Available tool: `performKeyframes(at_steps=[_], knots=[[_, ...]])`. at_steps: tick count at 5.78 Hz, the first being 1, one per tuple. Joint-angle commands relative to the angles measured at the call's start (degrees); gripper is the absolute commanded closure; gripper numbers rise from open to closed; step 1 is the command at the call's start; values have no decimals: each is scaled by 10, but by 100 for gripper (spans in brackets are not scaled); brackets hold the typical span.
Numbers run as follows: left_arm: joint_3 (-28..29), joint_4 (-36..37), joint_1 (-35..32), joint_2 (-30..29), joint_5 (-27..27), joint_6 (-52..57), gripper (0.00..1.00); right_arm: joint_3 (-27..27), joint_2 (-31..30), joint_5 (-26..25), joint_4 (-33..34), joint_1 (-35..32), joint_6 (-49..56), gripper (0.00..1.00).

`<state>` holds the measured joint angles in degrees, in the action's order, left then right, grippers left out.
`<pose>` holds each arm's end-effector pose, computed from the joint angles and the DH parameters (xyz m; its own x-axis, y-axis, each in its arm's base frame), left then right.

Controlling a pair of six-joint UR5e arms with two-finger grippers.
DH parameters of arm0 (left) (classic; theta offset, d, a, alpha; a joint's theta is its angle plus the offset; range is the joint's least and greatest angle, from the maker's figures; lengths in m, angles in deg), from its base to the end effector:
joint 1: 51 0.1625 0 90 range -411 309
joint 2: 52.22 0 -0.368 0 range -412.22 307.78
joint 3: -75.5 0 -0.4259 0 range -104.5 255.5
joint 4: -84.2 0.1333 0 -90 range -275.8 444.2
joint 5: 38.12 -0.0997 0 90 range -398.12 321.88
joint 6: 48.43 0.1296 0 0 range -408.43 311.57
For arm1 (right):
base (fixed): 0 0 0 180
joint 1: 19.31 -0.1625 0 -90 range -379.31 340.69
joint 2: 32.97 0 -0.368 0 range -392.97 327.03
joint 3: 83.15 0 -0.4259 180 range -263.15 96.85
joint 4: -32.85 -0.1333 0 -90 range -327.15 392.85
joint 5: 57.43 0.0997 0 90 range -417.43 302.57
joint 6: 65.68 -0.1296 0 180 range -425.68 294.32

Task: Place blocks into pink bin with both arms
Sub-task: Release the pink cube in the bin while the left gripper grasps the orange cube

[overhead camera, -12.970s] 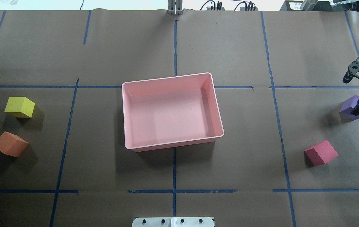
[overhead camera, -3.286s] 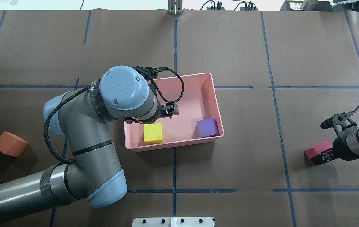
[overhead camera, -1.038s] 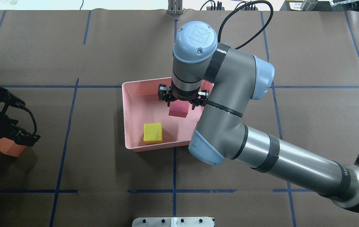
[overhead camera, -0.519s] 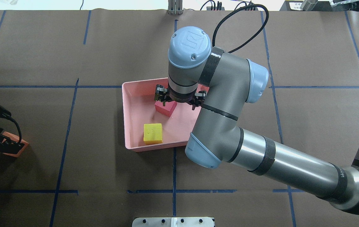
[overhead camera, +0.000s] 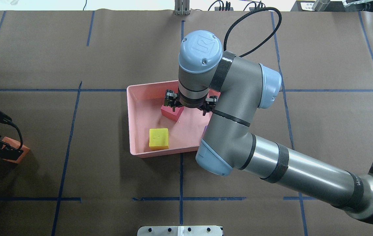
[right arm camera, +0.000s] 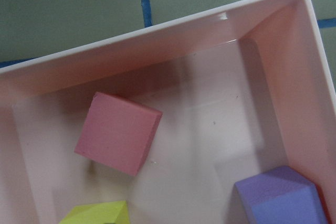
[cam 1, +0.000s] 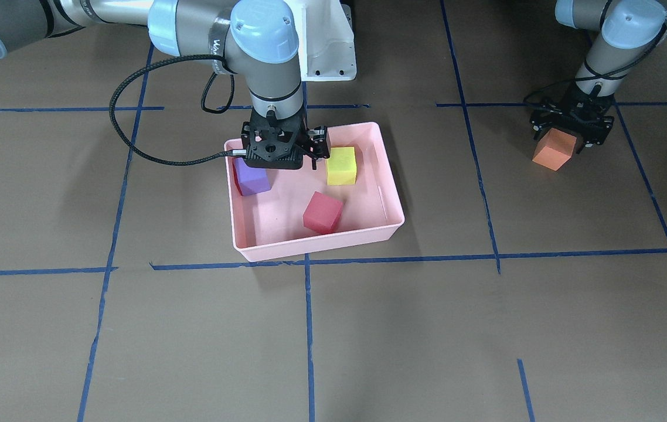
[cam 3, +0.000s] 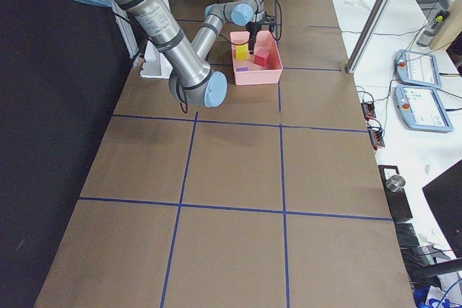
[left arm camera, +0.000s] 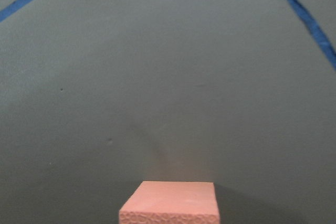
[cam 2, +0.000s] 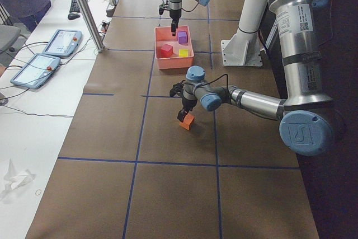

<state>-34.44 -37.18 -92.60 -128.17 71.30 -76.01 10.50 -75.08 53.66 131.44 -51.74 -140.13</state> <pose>0.3048 -0.3912 0.5127 0.6971 0.4990 -0.5149 -0.3073 0.8567 0.4143 -0.5387 -0.4449 0.0963 0.6738 0.1318 0.7270 -0.1170 0.9906 -0.0711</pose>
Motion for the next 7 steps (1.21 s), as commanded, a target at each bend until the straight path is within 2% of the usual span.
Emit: performKeyframes(at_steps=[1, 2, 3, 5, 6, 7], knots=[[22, 0, 2, -3, 0, 0, 0, 0, -3, 0, -1, 0, 0, 0], [45, 0, 4, -15, 11, 1, 0, 1, -6, 0, -1, 0, 1, 0], [64, 0, 4, -30, 75, 3, 0, 1, -7, 0, -1, 0, 1, 0], [60, 1, 3, -36, 86, 5, 52, 2, -7, 0, -1, -1, 6, 0], [50, 6, -9, -36, 90, 3, 56, 17, -11, 0, 0, -2, 6, 0], [47, 10, -56, -62, 112, -1, 56, 28, -16, 3, 0, -7, 15, 0]])
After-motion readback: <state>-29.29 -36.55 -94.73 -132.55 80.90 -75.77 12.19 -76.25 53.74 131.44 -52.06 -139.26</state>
